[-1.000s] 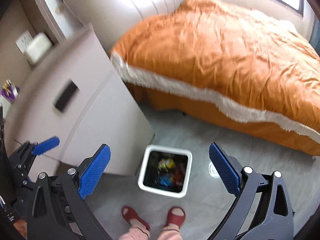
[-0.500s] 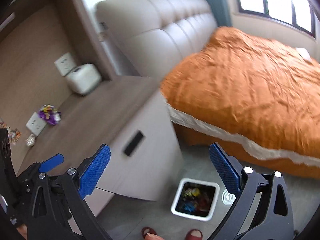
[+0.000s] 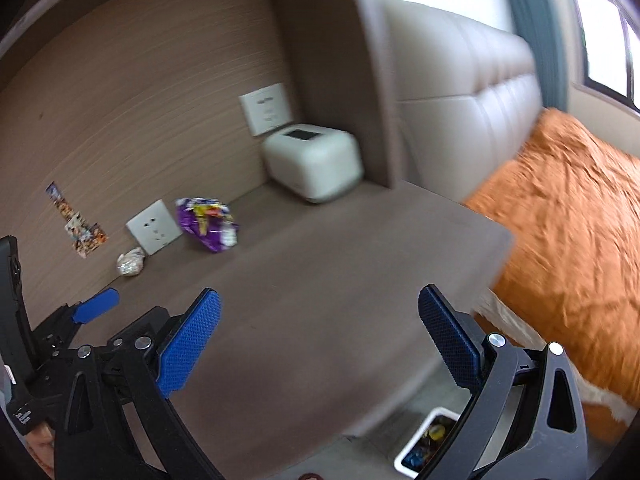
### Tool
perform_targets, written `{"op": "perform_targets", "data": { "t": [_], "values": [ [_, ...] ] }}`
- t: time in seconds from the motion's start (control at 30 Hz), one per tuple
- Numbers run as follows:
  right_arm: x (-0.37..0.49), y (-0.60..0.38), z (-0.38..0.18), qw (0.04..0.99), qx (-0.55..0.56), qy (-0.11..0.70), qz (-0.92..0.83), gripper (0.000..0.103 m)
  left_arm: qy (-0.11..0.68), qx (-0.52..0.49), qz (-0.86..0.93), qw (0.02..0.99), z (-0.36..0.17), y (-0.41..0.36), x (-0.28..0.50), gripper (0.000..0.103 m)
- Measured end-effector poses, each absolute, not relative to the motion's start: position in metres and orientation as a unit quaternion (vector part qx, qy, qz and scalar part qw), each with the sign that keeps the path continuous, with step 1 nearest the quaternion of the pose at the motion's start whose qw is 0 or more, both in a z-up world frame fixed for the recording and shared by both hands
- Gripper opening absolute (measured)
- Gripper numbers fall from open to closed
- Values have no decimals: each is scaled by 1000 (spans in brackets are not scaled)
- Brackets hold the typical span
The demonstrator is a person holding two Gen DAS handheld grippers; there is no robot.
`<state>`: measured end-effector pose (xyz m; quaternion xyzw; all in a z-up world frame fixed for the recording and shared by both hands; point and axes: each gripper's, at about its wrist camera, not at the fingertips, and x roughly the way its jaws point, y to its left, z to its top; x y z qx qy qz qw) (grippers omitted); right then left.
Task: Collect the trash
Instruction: 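Lift both open tools from the bin back to the desk, then grasp the white plastic bag with the left tool while the right tool grasps the purple snack bag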
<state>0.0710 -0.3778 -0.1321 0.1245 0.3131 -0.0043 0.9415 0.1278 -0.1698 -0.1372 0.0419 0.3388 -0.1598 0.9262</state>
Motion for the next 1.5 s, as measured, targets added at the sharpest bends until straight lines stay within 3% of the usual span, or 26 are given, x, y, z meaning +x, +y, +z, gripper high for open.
{"op": "perform_targets", "data": {
  "t": [0.6,1.33,1.4,1.43,1.5],
  "values": [
    [196,-269,-128,933,56,348,78,98,334,9,-28,942,-142,-43,215,98],
    [337,-206,-206,903,-9,419,99,98,418,-28,32,908,-208,11,320,97],
    [340,-206,-207,901,-1,420,112,95,418,-34,32,907,-209,11,321,95],
    [341,-206,-207,900,1,419,117,85,421,-37,29,906,-210,11,322,89],
    [340,-206,-207,898,6,420,130,81,425,-44,26,904,-211,12,321,75]
  ]
}}
